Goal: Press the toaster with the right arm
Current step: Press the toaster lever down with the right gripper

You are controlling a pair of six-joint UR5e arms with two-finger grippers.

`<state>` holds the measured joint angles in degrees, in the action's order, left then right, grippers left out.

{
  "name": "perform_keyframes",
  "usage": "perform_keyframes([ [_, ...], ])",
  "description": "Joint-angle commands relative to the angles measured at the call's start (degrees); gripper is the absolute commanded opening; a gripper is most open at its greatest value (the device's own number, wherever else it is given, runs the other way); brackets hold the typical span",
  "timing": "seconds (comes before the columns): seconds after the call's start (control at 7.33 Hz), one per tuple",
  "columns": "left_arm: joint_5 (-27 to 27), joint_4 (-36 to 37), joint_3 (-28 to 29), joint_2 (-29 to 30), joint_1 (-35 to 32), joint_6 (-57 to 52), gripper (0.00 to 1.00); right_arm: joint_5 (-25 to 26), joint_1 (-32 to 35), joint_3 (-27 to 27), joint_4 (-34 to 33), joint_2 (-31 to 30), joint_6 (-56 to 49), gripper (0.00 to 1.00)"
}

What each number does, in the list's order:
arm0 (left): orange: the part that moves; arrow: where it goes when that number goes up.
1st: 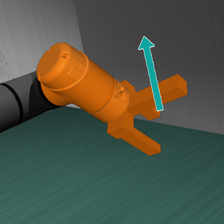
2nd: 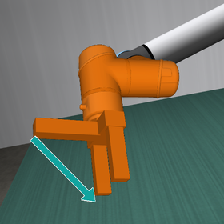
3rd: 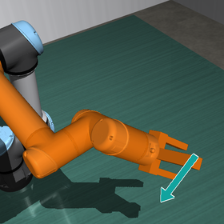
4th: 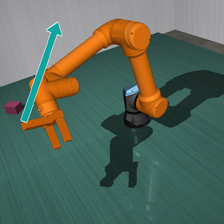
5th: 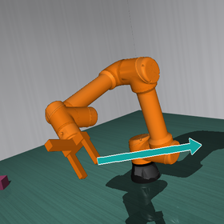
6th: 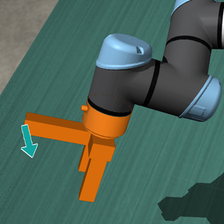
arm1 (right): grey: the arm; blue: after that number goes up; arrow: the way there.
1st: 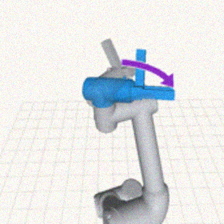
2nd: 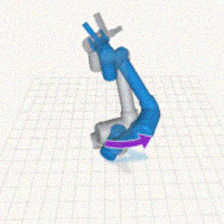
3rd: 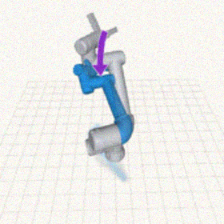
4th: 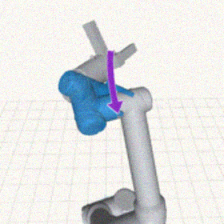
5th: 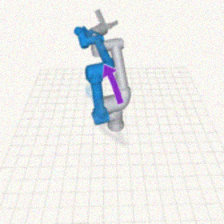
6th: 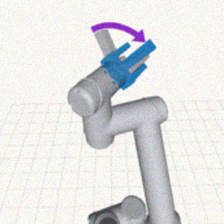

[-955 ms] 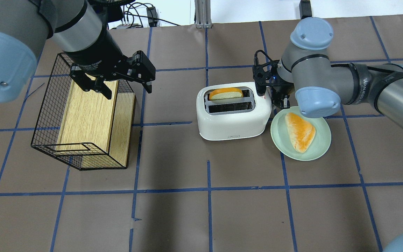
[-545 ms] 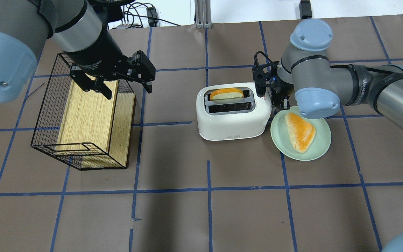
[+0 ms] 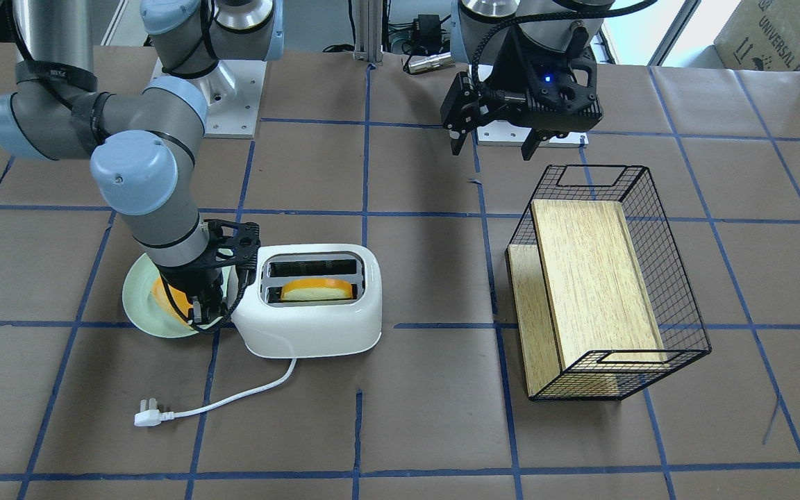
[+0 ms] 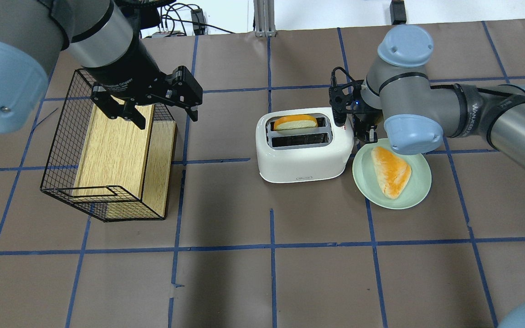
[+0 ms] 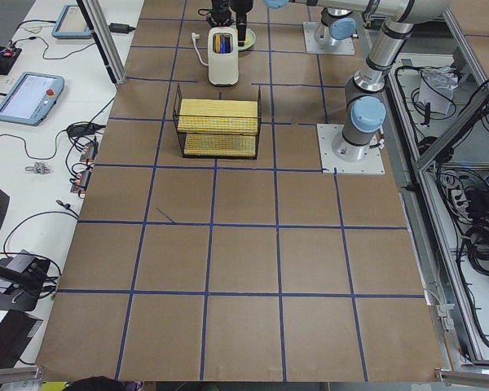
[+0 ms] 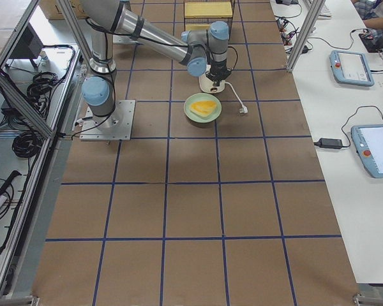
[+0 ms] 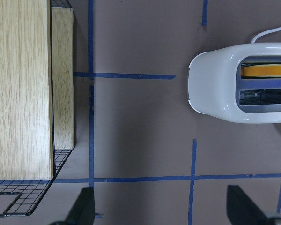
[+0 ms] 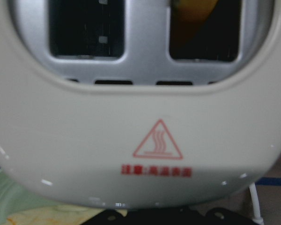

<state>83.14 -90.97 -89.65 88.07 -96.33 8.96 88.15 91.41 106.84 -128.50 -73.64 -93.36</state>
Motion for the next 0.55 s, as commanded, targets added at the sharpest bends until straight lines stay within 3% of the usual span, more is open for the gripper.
perform_keyframes([
  [0.0, 0.0, 0.0, 0.0, 0.0, 0.0, 0.0, 1.0, 0.0, 0.0, -0.05, 0.01, -0.02, 0.02, 0.04],
  [0.41, 0.0, 0.0, 0.0, 0.0, 0.0, 0.0, 1.0, 0.26, 0.0, -0.49, 0.18, -0.8, 0.89, 0.04],
])
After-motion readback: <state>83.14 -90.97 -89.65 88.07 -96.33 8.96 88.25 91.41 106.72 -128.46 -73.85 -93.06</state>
